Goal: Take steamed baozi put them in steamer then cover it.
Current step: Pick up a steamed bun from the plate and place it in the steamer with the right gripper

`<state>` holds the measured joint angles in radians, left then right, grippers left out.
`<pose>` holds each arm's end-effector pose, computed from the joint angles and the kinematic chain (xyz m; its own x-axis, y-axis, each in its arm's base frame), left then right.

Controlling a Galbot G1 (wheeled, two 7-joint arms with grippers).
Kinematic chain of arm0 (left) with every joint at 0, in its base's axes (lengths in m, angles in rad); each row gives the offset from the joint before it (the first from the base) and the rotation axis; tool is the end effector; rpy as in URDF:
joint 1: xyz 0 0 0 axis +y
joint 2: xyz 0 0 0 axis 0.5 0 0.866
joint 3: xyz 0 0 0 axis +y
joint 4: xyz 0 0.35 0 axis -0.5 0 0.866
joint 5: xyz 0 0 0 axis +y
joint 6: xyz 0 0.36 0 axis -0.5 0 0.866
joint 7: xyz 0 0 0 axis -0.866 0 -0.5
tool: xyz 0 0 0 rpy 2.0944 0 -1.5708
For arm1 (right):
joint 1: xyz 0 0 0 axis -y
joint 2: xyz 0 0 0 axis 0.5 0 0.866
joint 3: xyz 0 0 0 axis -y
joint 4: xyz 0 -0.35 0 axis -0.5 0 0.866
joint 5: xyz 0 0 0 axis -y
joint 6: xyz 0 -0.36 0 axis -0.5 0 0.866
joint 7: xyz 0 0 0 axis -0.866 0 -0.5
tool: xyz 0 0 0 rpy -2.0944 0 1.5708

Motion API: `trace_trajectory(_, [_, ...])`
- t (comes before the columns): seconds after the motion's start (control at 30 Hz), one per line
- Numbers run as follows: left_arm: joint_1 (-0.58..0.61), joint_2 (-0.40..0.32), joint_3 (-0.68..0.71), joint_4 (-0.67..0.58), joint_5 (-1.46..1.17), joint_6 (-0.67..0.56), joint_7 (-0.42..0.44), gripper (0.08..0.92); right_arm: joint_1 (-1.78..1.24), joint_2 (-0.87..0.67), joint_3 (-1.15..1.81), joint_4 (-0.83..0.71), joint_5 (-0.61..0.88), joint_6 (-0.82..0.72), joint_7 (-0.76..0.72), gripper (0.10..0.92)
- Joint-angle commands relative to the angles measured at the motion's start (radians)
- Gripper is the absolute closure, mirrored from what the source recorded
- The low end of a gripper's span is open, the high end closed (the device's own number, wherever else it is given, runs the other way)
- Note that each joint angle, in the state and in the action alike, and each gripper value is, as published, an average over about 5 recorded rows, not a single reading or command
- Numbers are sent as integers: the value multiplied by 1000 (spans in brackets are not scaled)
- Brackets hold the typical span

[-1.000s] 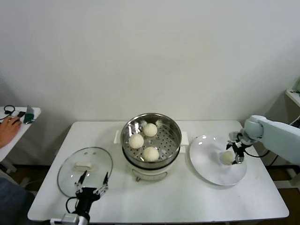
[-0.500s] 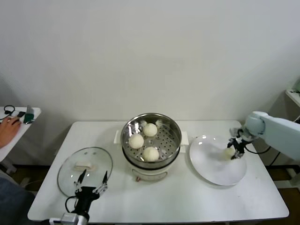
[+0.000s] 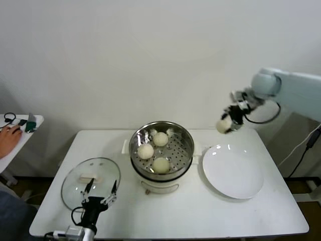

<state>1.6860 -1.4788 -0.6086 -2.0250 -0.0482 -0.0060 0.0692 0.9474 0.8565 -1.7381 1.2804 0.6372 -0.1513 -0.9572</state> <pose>0.1462 0.0450 -0.3437 -0.9837 0.0338 0.1765 0.0458 0.9968 0.0649 0.5612 -0.0960 0.0120 -0.2723 -0.2006 0.9411 -0.9435 -0.1360 -0.3020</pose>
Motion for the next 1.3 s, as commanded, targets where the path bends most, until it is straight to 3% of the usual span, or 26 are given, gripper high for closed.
trace_trajectory(0.03, [2, 1, -1, -9, -8, 2, 1, 177, 164, 209, 5, 178, 257, -121, 69, 397])
trace_trajectory(0.4, [16, 11, -14, -9, -17, 1, 1, 177, -121, 348, 49, 105, 166, -159, 148, 397])
trace_trajectory(1.1, [17, 12, -15, -14, -18, 2, 1, 177, -267, 335, 53, 23, 15, -170, 182, 394])
trace_trajectory(1.3, [20, 13, -17, -23, -21, 4, 0, 177, -244, 323, 59, 26, 14, -154, 178, 301])
